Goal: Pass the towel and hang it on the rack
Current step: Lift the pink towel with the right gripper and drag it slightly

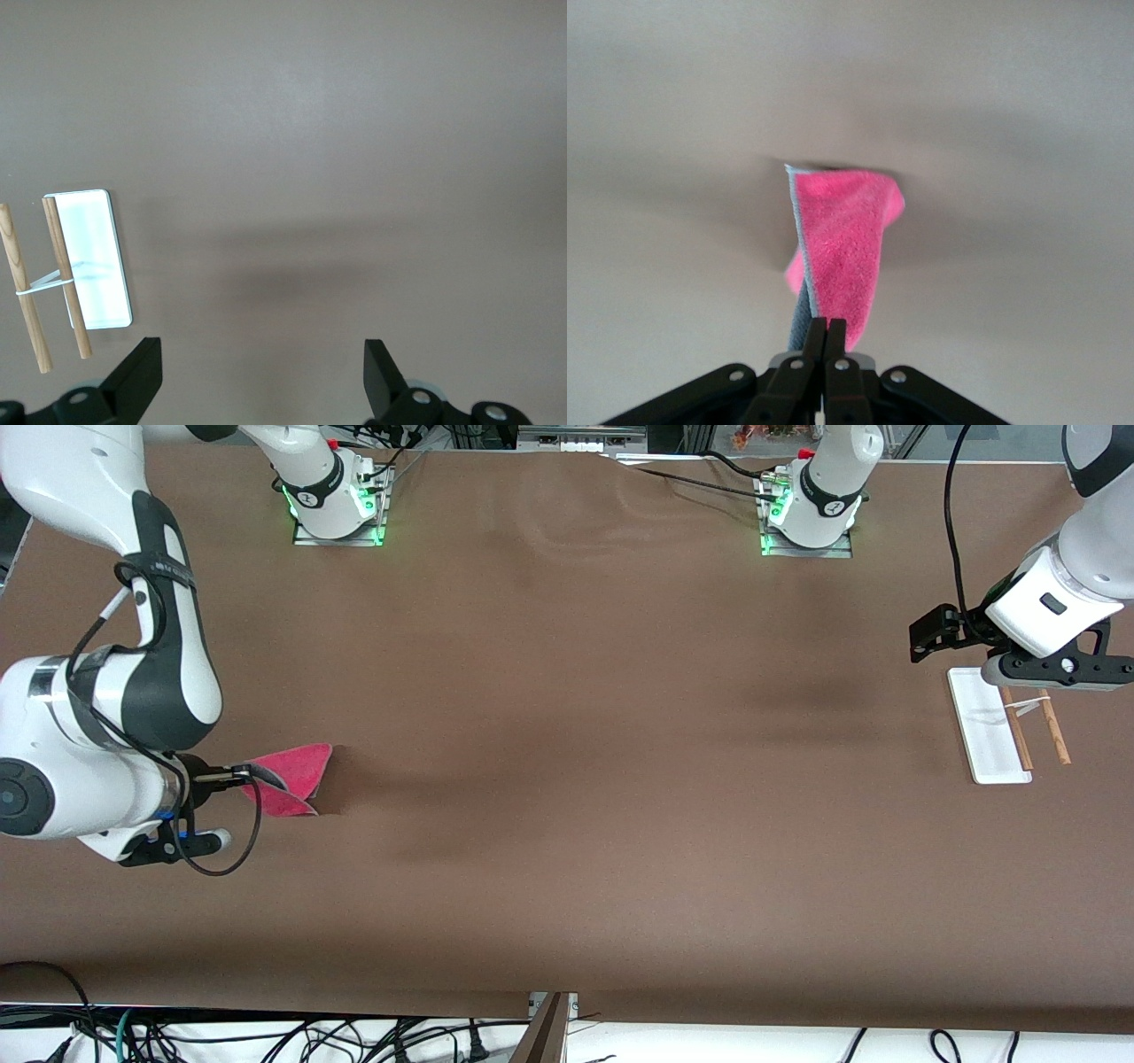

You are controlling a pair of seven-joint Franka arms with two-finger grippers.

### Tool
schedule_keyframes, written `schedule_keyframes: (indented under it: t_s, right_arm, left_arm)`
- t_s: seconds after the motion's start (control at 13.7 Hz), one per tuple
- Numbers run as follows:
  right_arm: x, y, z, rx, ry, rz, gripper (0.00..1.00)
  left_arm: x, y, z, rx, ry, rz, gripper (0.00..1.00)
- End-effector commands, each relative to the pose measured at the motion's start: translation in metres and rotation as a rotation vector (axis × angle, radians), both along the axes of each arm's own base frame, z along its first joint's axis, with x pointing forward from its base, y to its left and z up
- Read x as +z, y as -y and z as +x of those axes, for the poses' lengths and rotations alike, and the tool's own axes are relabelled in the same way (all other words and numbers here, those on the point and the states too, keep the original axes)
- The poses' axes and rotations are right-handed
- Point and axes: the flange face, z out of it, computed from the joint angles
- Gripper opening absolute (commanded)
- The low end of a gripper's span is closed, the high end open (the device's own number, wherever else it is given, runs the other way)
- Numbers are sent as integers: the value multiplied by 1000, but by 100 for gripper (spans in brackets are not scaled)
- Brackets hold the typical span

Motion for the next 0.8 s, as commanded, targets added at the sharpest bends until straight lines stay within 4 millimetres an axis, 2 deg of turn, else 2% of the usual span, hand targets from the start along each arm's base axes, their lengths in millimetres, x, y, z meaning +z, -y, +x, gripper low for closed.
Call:
schedule_keyframes:
  t_s: [0.0,0.22,0.44,0.58,0.66,0.73]
  right_arm:
    - [29,-11,-8,23,15,20,0]
    - [30,-16,-9,26,15,19,0]
    - [45,-39,-12,56,45,21,0]
    - [54,-60,-14,65,65,17,0]
    - [57,-66,-15,53,71,14,0]
    - [59,-78,-16,50,76,10,0]
  left_arm:
    - [3,-2,3,5,-1,-7,100]
    - [4,-4,3,10,-1,-7,100]
    - [-5,-7,7,0,-19,-11,100]
    - [-29,-4,17,-2,-62,-19,100]
    - [-31,-3,18,-3,-66,-23,100]
    - [-25,-3,20,-3,-52,-24,100]
